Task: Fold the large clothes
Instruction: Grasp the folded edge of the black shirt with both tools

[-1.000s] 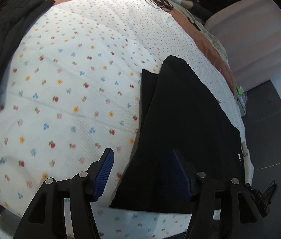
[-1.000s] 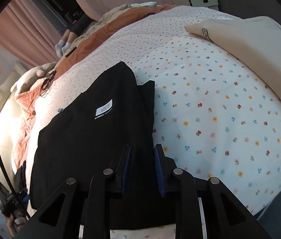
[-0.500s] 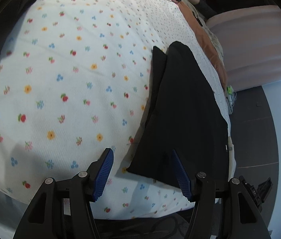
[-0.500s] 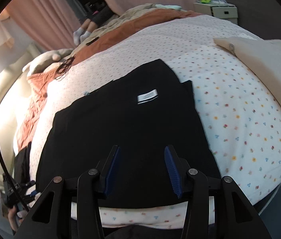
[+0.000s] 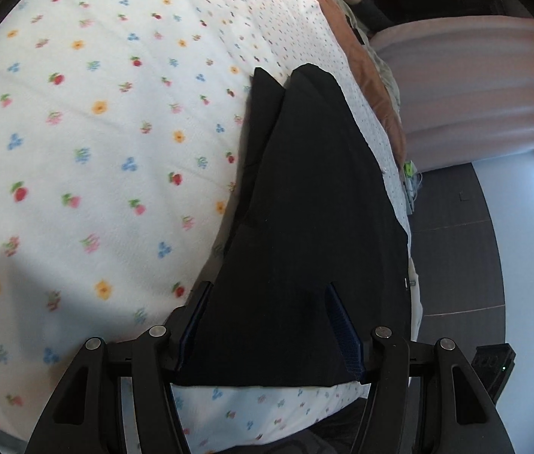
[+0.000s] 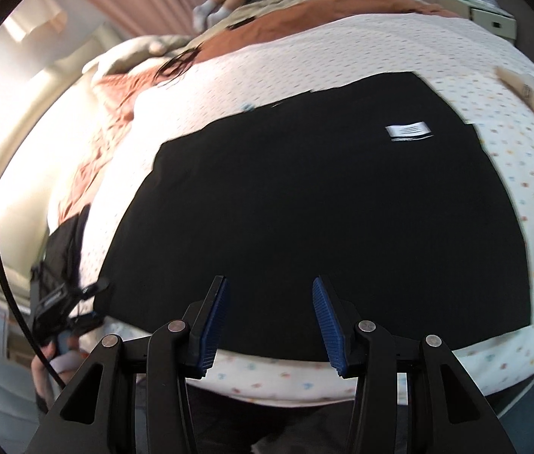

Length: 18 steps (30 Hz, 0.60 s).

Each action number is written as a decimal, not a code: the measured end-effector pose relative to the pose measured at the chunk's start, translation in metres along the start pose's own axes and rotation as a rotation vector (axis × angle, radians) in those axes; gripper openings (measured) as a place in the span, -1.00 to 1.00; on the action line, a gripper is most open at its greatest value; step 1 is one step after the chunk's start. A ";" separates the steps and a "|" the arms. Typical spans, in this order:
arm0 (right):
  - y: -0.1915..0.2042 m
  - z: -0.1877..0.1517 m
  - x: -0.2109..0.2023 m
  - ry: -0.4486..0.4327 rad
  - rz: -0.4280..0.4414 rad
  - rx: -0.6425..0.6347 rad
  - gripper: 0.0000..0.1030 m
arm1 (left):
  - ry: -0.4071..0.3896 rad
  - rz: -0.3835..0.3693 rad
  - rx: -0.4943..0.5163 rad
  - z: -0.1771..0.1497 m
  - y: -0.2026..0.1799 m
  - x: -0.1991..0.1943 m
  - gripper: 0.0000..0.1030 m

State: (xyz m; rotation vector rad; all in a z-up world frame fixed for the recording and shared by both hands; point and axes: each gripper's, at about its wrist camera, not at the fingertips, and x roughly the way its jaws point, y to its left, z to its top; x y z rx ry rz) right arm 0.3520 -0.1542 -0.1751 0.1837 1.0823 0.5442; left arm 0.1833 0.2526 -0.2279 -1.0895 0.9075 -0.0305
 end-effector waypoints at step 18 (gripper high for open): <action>0.031 0.007 0.099 0.168 -0.075 -0.090 -0.29 | -0.029 0.038 -0.009 -0.002 0.004 0.003 -0.35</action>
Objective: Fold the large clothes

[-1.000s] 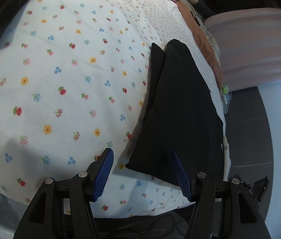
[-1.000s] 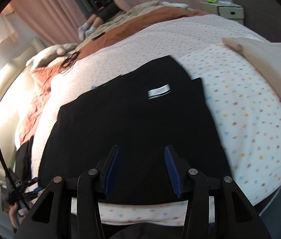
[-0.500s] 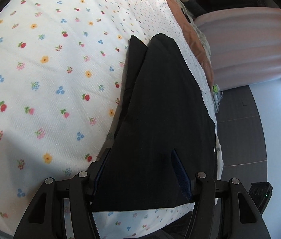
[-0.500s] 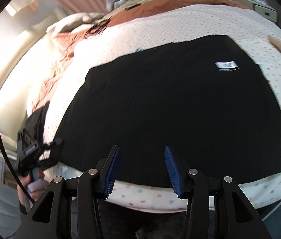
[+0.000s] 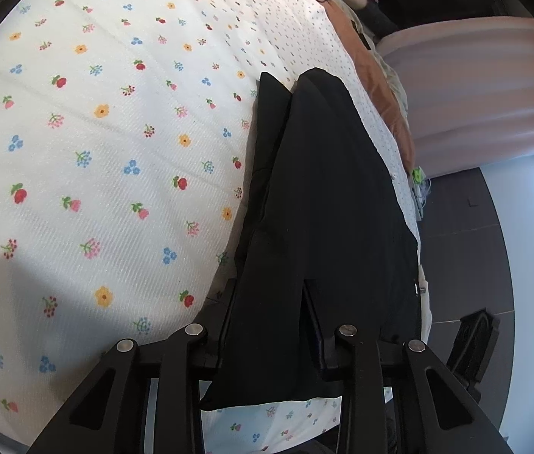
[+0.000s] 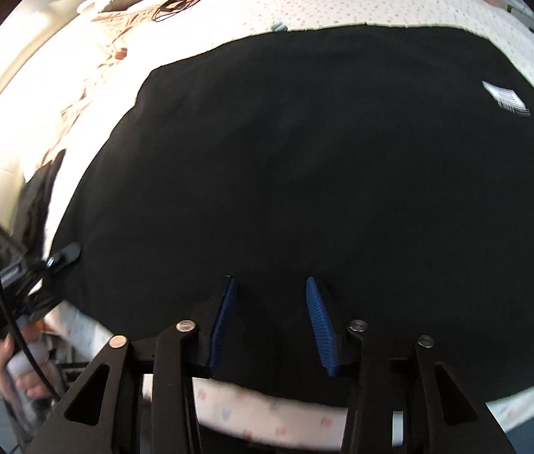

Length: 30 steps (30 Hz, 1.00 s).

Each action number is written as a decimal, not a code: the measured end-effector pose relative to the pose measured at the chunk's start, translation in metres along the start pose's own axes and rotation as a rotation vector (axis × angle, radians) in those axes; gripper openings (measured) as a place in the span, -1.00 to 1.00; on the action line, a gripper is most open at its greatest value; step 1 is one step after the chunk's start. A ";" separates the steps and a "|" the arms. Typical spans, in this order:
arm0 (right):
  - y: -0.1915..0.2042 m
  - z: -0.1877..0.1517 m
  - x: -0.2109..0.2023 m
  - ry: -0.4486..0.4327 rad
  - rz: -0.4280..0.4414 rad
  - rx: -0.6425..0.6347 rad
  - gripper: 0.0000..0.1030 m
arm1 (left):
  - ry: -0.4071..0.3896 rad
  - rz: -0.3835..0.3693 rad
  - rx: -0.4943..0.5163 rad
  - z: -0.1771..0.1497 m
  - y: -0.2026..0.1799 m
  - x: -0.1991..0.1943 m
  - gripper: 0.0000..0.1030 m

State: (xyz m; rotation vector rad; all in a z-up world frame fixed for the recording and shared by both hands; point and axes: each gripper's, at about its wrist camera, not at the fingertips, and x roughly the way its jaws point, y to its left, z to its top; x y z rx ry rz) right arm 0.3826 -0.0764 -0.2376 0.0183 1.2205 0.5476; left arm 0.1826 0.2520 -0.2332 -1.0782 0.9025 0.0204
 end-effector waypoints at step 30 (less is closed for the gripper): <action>-0.063 0.160 0.055 -0.078 0.024 0.167 -0.96 | -0.019 0.073 -0.036 -0.003 -0.019 -0.001 -0.68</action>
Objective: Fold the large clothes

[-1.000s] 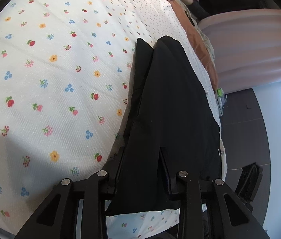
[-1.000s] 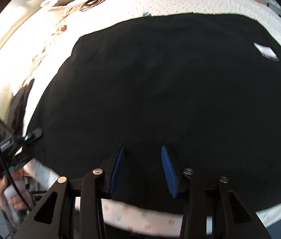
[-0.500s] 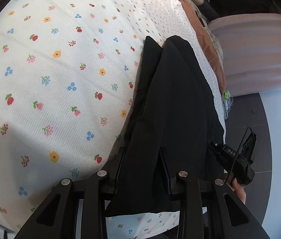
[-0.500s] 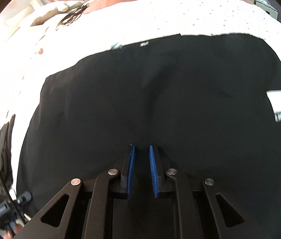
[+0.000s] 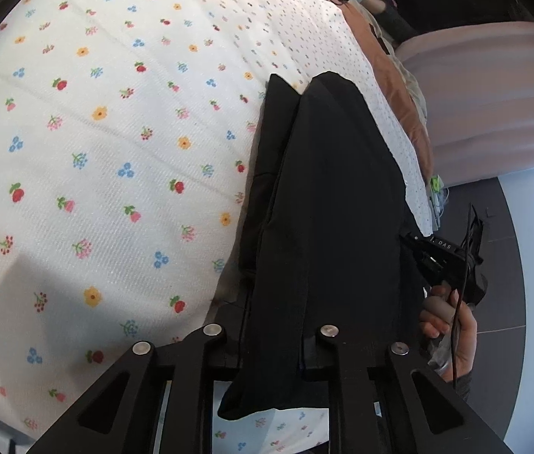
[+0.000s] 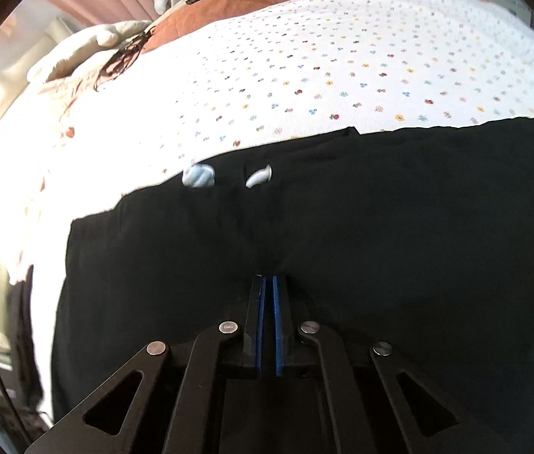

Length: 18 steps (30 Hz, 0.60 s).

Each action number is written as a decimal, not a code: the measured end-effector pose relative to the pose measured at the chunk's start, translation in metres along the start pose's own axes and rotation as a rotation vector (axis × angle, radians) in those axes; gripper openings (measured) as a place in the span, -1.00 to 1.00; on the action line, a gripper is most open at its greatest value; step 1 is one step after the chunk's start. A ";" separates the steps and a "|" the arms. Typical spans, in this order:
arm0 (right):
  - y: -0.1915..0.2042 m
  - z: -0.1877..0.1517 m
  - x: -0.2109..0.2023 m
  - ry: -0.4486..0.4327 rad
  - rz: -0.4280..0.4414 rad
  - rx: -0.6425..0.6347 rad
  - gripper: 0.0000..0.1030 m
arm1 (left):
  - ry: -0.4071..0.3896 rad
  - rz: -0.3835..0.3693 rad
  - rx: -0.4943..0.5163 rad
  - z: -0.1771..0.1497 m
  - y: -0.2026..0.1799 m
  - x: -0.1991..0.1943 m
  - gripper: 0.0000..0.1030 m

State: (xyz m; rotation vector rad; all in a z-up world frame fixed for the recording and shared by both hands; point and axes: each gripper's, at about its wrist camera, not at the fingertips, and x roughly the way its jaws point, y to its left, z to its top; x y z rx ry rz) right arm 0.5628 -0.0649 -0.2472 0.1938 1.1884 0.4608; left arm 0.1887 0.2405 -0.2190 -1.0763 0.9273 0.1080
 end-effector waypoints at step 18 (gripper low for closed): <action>-0.021 -0.119 -0.075 0.069 0.235 0.016 -0.90 | -0.078 -0.209 0.157 -0.001 -0.104 -0.052 -0.76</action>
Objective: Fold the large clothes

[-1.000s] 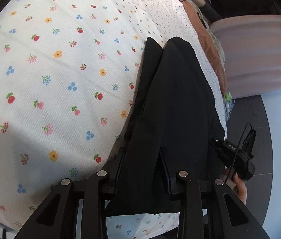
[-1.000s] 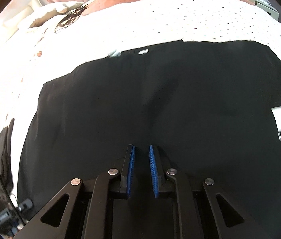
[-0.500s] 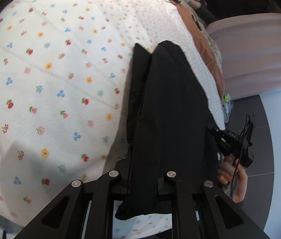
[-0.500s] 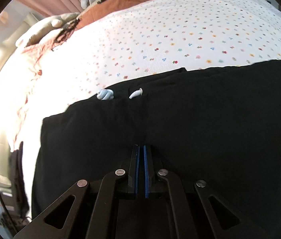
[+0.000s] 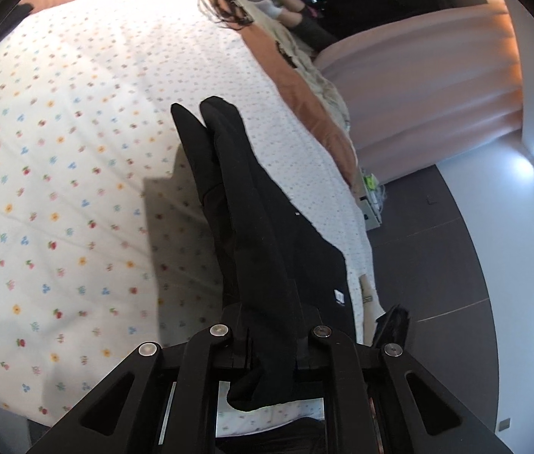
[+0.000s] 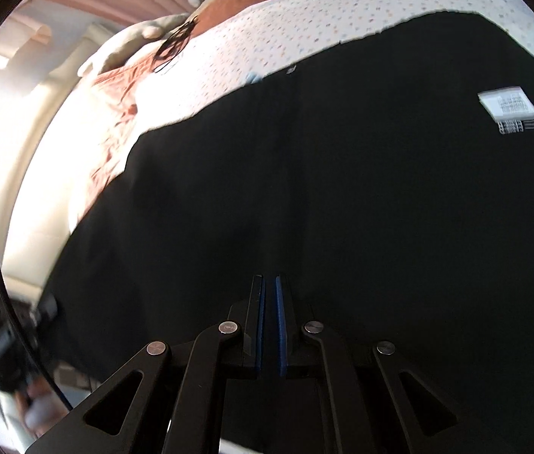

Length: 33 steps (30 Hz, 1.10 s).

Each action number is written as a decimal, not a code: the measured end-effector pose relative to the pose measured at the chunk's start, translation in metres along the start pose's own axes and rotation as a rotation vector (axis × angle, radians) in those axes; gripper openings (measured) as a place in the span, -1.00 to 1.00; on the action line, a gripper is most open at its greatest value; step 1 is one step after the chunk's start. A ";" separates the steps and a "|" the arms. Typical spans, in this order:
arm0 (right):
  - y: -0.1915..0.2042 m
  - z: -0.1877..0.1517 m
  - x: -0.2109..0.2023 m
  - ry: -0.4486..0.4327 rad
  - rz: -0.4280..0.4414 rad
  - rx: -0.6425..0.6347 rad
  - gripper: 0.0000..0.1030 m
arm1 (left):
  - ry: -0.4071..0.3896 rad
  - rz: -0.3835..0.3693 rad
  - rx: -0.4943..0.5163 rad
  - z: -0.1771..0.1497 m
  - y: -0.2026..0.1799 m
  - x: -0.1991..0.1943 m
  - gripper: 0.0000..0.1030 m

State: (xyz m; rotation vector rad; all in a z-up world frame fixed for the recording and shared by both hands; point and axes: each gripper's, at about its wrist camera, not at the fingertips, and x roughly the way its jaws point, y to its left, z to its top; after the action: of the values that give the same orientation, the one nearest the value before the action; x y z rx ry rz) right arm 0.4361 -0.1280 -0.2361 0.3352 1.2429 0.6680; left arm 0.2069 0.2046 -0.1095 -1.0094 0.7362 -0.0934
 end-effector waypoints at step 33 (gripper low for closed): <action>-0.078 -0.098 -0.136 -0.192 -0.001 0.088 -0.47 | 0.197 -0.099 0.361 -0.047 -0.204 0.121 -0.76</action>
State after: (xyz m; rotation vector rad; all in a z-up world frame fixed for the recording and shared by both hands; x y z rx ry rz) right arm 0.3424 -0.2855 -0.2079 0.4609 1.0910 0.5672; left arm 0.3227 0.0093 -0.0247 -0.6959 0.8133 -0.4024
